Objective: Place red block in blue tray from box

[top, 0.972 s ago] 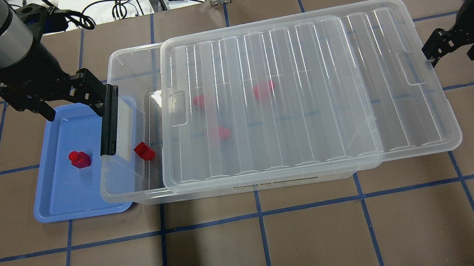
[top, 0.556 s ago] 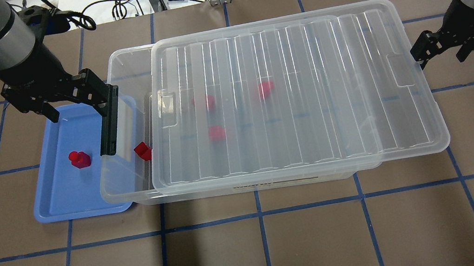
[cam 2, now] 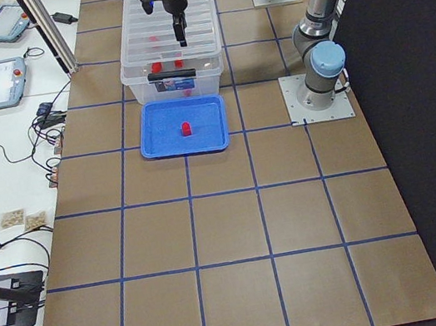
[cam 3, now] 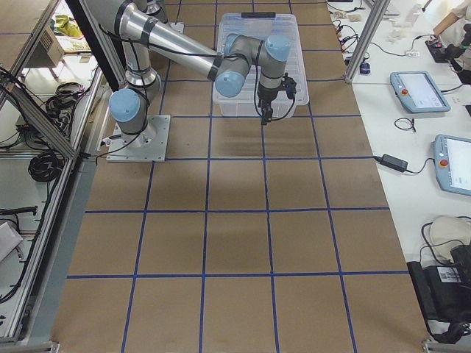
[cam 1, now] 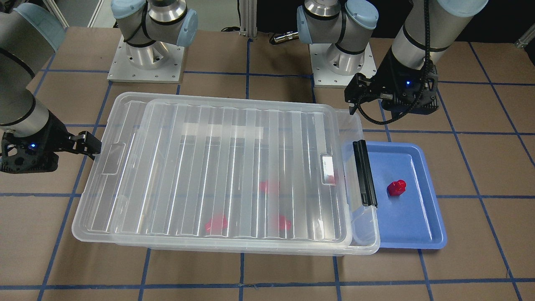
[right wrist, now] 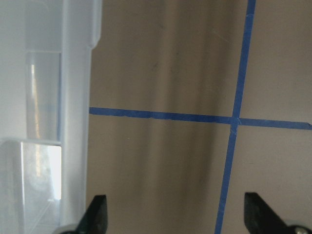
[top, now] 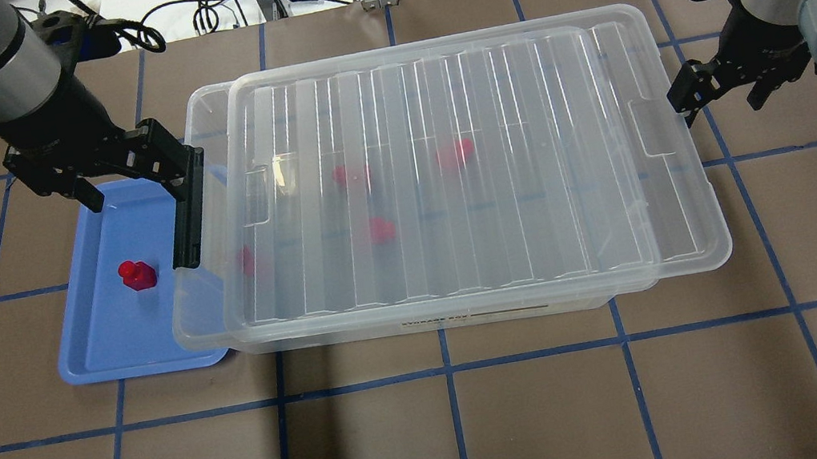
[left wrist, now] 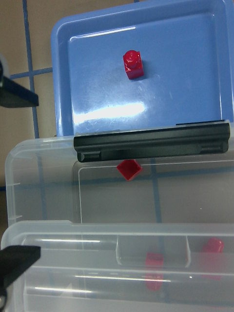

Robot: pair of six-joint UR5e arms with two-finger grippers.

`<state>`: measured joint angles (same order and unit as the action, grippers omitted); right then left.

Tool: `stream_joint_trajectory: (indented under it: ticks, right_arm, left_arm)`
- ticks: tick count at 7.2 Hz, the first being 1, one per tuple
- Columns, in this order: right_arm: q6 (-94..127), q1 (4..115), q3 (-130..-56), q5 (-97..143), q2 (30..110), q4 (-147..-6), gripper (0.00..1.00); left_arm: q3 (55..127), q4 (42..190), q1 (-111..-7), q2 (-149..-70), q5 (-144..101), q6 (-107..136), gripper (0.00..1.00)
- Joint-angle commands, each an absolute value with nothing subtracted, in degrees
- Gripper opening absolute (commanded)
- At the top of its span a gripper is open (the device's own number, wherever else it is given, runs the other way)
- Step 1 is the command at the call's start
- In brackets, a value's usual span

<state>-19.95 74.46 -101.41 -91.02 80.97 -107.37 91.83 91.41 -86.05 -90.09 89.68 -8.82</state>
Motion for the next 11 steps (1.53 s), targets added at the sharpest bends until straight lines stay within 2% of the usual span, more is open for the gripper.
stream_joint_trajectory:
  ticks: [1, 7, 9, 11]
  right_arm:
    - [-17.94, 75.75, -101.43, -90.79, 81.04, -107.4, 1.0]
    - [-18.01, 76.91, -100.2, -91.05, 80.86, -108.02, 1.0]
    - [-18.19, 76.99, -94.86, -91.76, 82.69, -104.27, 1.0]
    - [-17.32, 77.25, -89.94, -91.15, 87.6, -94.8, 1.0]
  left_arm:
    - [91.76, 91.41, -86.04, -90.0, 89.65, -8.79, 1.0]
    - [91.85, 91.49, -86.04, -89.47, 88.95, -5.72, 1.0]
    - [91.85, 91.49, -86.04, -89.47, 88.86, -4.75, 1.0]
    - [91.85, 91.49, -85.96, -89.47, 88.95, -4.75, 1.0]
